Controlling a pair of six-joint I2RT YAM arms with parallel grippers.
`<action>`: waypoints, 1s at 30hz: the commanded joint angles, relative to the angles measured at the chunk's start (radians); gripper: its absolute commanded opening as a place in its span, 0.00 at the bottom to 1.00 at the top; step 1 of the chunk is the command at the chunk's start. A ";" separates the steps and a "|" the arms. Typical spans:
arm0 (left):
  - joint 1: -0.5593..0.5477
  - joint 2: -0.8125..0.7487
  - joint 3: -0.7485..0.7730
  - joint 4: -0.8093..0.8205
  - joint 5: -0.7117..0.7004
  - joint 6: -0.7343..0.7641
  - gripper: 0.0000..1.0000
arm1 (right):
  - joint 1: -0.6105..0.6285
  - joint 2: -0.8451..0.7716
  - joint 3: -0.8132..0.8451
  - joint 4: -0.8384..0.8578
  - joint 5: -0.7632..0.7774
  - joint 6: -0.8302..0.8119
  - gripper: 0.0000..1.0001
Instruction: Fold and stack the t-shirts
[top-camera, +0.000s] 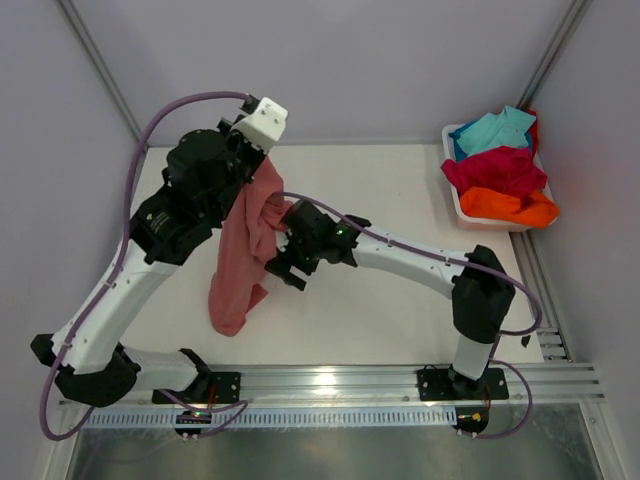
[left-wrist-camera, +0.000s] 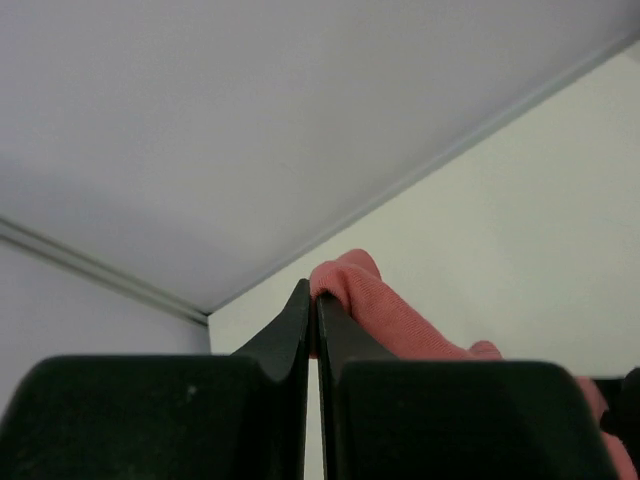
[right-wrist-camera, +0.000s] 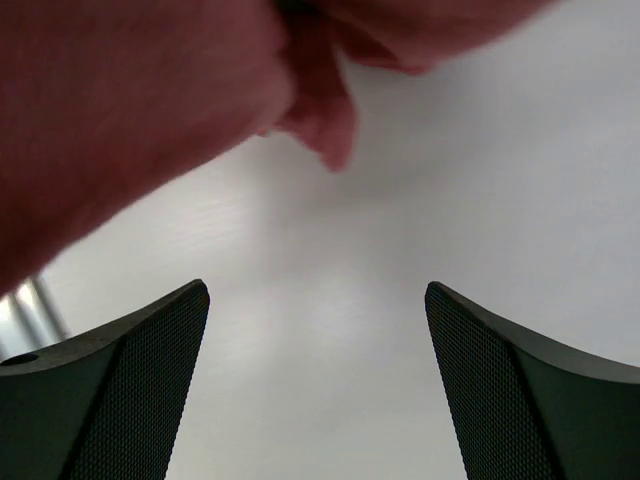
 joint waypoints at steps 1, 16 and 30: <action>0.004 0.043 -0.034 -0.010 0.162 -0.080 0.00 | -0.069 -0.138 -0.086 0.137 0.501 -0.040 0.93; -0.111 0.436 -0.060 -0.075 0.672 -0.196 0.00 | -0.367 -0.320 -0.407 0.463 0.775 -0.074 0.97; -0.166 0.525 -0.031 -0.086 0.422 -0.233 0.99 | -0.401 -0.293 -0.361 0.483 0.879 -0.087 0.98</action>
